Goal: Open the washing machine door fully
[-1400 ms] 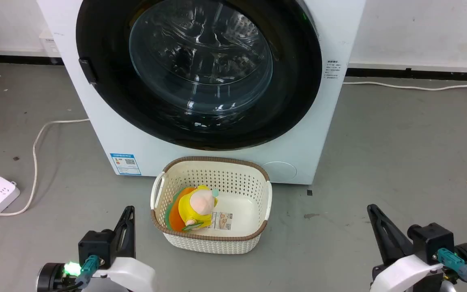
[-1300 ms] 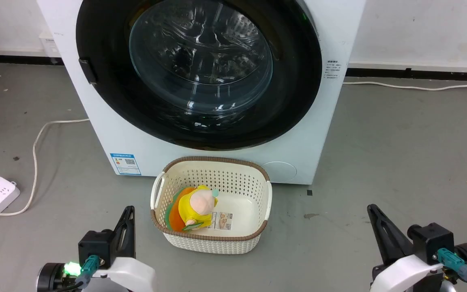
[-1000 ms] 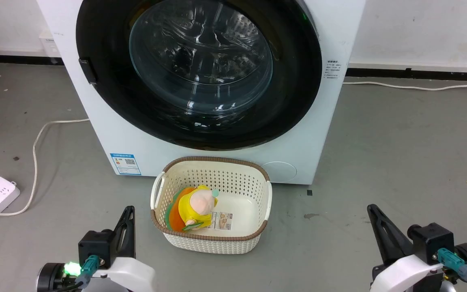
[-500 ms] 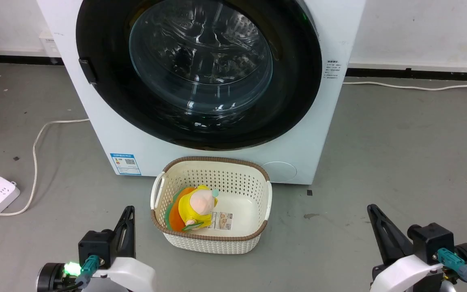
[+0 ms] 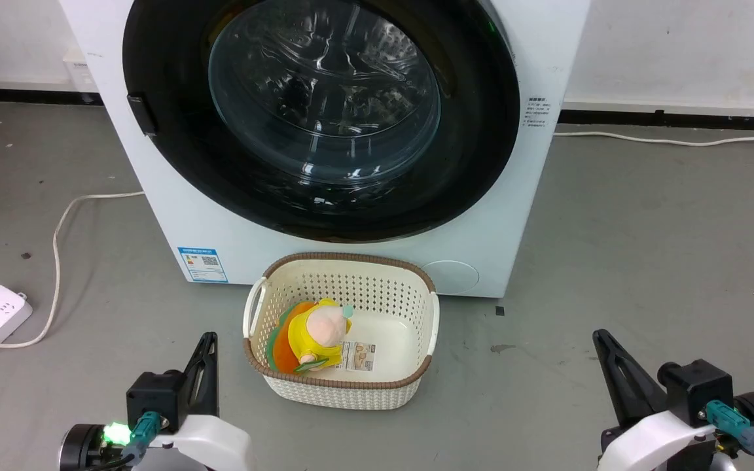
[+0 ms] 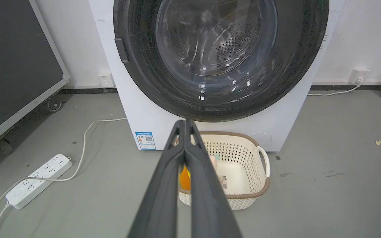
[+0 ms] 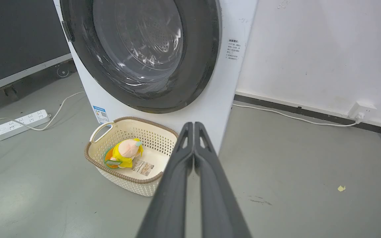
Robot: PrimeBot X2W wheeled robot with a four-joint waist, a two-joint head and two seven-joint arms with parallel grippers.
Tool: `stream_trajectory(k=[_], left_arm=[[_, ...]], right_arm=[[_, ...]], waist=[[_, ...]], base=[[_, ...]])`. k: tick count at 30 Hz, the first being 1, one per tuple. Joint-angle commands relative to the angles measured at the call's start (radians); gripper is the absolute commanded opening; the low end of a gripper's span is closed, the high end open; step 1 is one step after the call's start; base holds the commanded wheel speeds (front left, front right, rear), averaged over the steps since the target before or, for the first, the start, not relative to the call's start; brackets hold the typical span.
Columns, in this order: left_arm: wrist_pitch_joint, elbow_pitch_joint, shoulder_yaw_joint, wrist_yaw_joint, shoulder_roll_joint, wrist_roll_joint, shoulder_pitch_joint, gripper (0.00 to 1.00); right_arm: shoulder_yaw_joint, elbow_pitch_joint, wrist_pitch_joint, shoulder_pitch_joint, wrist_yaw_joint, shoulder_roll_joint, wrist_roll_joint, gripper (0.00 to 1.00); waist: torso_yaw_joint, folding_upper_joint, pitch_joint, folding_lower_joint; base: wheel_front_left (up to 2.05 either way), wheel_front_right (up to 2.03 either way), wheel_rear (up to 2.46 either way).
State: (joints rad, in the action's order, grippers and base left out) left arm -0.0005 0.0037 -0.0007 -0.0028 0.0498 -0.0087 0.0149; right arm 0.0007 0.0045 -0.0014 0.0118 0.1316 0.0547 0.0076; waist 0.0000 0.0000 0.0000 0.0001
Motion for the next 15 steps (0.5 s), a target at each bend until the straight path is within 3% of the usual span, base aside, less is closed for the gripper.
stream_trajectory(k=[1, 15], left_arm=[[0.000, -0.004, 0.001, 0.003, 0.000, 0.009, -0.015, 0.00], [0.000, -0.004, 0.001, 0.003, 0.000, 0.009, -0.015, 0.00]], right_arm=[[-0.001, -0.005, 0.001, -0.012, -0.001, -0.005, -0.008, 0.00], [-0.001, -0.005, 0.001, -0.012, -0.001, -0.005, -0.008, 0.00]], waist=[[0.000, 0.0000, 0.000, -0.0001], [0.000, 0.0000, 0.000, -0.0001]], base=[[0.00, 0.00, 0.00], [0.00, 0.00, 0.00]])
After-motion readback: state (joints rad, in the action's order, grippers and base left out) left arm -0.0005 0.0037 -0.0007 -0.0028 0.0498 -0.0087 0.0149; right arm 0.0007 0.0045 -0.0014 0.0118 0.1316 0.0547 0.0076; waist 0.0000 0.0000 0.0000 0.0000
